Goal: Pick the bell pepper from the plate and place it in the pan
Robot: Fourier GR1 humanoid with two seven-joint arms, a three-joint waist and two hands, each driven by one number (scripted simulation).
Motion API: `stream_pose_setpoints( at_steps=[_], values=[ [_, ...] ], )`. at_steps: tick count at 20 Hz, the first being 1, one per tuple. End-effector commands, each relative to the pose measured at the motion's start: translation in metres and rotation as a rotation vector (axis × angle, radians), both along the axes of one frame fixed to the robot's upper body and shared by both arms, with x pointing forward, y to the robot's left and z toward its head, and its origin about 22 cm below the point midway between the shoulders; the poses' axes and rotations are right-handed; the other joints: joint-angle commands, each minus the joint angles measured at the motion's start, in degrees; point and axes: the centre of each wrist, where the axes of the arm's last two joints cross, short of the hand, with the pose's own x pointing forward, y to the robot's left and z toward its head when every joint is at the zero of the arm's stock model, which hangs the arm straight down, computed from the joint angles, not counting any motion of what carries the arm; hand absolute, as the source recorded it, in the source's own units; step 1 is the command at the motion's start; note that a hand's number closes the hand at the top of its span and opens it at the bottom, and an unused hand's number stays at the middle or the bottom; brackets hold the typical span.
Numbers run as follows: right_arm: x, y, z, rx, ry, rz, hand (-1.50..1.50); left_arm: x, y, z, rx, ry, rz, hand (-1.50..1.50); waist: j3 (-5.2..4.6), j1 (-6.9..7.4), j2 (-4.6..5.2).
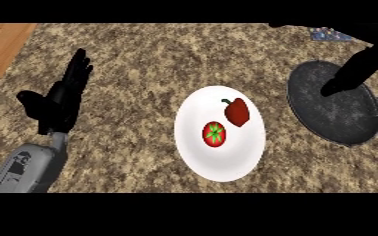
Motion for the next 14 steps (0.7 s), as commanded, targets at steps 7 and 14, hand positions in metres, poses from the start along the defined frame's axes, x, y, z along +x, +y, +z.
stream_pose_setpoints(
  at_steps=[7,14],
  values=[
    [0.014,0.077,0.035,-0.094,-0.060,0.109,-1.50,-0.015,0.006,-0.017,0.003,0.011,0.007,0.00,0.00,-0.74,-0.42],
    [0.009,0.115,-0.002,-0.126,0.079,0.232,-1.50,0.005,-0.003,0.001,0.001,-0.012,0.038,0.00,0.03,-1.24,-0.37]
  ],
)
